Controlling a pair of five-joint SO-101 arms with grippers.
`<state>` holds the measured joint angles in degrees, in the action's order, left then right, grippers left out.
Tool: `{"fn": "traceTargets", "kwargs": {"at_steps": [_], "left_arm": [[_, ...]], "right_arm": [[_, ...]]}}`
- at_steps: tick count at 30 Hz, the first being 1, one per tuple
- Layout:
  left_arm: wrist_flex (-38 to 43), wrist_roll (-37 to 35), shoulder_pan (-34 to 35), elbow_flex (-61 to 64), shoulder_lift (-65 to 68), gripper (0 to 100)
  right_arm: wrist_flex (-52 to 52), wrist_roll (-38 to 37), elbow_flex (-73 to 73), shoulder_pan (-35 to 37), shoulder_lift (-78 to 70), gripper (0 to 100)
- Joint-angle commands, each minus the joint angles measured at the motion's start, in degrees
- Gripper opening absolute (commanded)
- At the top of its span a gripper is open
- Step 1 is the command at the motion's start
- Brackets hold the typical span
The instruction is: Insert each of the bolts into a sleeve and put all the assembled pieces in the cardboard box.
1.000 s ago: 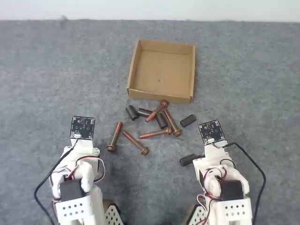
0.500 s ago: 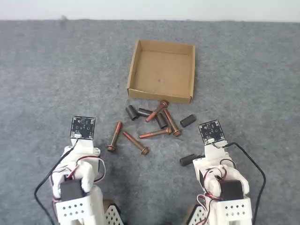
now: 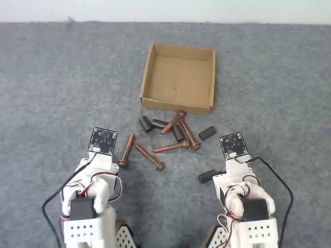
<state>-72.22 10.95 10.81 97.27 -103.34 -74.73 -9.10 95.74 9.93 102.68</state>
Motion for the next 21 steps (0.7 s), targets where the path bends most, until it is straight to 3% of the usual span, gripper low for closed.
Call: {"fn": "traceTargets", "kwargs": {"at_steps": [1, 12, 21], "left_arm": [[-0.26, 0.44, -0.09, -0.75, -0.88, 1], [0.18, 0.35, -0.09, -4.79, -0.88, 1], [9.14, 0.18, -0.09, -4.35, -0.88, 1]], "right_arm": [[-0.22, -0.53, 0.70, 0.40, 1.19, 0.8], [-0.22, -0.53, 0.70, 0.31, 1.19, 0.8], [-0.22, -0.53, 0.70, 0.31, 1.19, 0.8]]}}
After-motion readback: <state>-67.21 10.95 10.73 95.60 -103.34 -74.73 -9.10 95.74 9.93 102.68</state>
